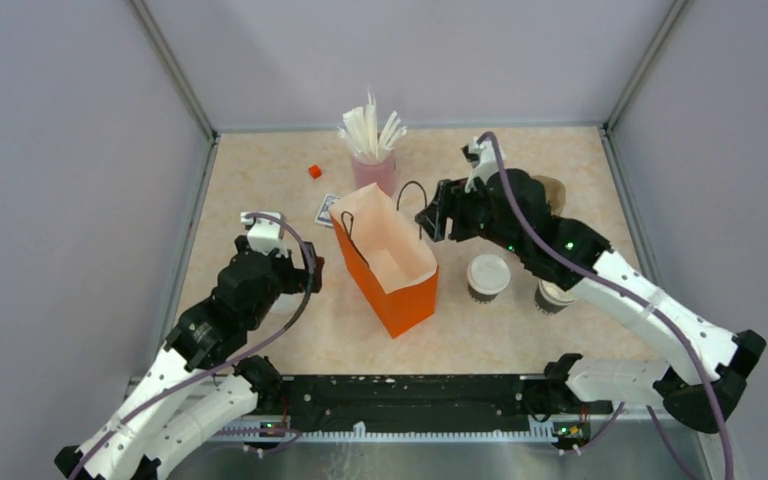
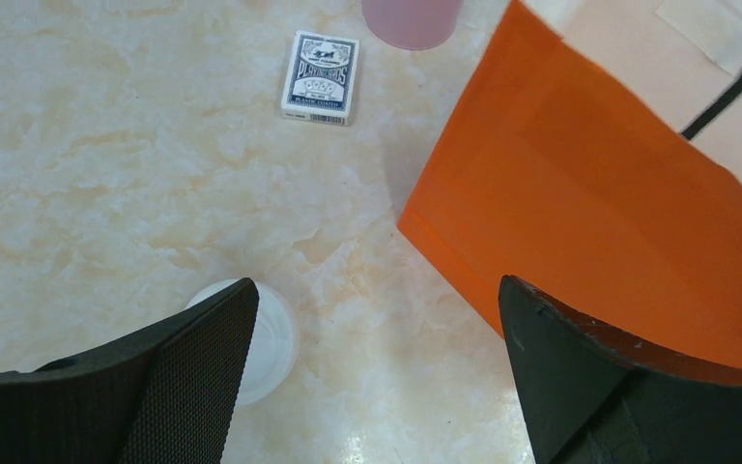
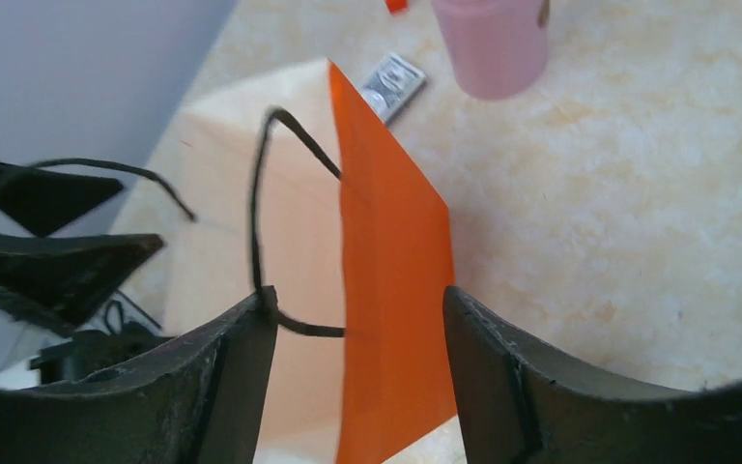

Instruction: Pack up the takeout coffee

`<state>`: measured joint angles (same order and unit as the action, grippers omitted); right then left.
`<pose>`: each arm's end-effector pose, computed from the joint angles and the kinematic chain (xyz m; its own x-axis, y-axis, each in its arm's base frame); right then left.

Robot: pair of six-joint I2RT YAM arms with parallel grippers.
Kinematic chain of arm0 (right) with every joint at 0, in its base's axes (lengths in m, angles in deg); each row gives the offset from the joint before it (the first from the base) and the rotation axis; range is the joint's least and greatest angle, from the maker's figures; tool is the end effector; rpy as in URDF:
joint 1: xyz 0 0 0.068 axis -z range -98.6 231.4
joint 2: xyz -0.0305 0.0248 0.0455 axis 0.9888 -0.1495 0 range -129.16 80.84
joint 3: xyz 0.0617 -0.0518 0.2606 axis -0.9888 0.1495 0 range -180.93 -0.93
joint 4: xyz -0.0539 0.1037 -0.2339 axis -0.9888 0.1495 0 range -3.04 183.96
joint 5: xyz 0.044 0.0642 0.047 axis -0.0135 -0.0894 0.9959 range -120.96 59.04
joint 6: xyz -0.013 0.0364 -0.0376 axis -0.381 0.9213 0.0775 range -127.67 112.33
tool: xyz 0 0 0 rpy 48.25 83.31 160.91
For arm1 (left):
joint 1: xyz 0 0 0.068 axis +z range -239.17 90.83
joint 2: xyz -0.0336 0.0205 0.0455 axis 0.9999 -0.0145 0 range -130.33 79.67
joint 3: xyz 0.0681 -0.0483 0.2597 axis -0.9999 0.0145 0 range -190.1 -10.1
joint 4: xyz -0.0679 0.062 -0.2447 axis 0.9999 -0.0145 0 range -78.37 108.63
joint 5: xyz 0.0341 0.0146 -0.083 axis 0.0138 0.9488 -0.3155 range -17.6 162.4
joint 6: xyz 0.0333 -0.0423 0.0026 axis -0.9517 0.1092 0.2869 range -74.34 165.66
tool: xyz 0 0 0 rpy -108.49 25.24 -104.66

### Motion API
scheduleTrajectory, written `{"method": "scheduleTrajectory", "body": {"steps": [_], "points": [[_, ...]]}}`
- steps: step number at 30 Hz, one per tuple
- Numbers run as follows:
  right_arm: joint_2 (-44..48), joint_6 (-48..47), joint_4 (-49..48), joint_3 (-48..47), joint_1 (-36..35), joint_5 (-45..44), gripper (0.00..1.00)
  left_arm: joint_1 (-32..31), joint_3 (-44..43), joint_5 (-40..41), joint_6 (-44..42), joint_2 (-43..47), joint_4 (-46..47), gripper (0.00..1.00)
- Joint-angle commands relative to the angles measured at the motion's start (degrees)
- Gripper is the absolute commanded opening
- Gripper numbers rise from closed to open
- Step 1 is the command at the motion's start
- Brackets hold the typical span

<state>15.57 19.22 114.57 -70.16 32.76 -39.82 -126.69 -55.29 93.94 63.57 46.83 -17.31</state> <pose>0.1692 0.1839 0.3862 -0.5297 0.0747 -0.8449 -0.4584 0.8129 0.3592 0.1054 -0.0645 0.3249 -0.3940 -0.0580 -0.9173 0.1876 0.9719 -0.1421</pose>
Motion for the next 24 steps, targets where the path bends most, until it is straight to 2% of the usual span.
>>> {"method": "scheduleTrajectory", "body": {"steps": [1, 5, 10, 13, 20, 22, 23, 24], "points": [[4.6, -3.7, 4.3, -11.2, -0.5, 3.2, 0.65, 0.0, 1.2, -1.2, -2.6, 1.5, 3.7, 0.99], [6.4, -6.0, 6.7, -14.8, -0.5, -1.8, 0.69, -0.1, 1.8, -3.7, -3.0, 2.1, 4.7, 0.99], [8.6, -14.1, 7.3, -14.1, 0.2, -19.7, 0.74, 0.0, 2.0, -4.4, -3.2, 2.6, 4.8, 0.99], [8.4, -18.4, 6.7, -12.1, 5.4, -23.6, 0.74, 0.0, 2.0, -5.2, -3.0, 3.2, 4.6, 0.99], [3.5, -19.2, 4.3, -5.1, 27.5, -11.6, 0.72, -0.1, 2.6, -6.0, -3.5, 4.2, 5.2, 0.99], [0.3, -19.3, 4.1, -3.2, 32.9, -7.6, 0.72, -0.1, 2.8, -6.7, -3.6, 4.1, 5.4, 0.99], [-5.4, -19.2, 4.5, -2.2, 39.0, -3.0, 0.71, 0.0, 3.0, -7.7, -3.7, 3.9, 5.7, 0.99], [-7.5, -19.4, 4.5, -2.1, 40.6, -1.7, 0.7, 0.0, 3.0, -7.9, -3.9, 3.8, 5.8, 0.99]]}}
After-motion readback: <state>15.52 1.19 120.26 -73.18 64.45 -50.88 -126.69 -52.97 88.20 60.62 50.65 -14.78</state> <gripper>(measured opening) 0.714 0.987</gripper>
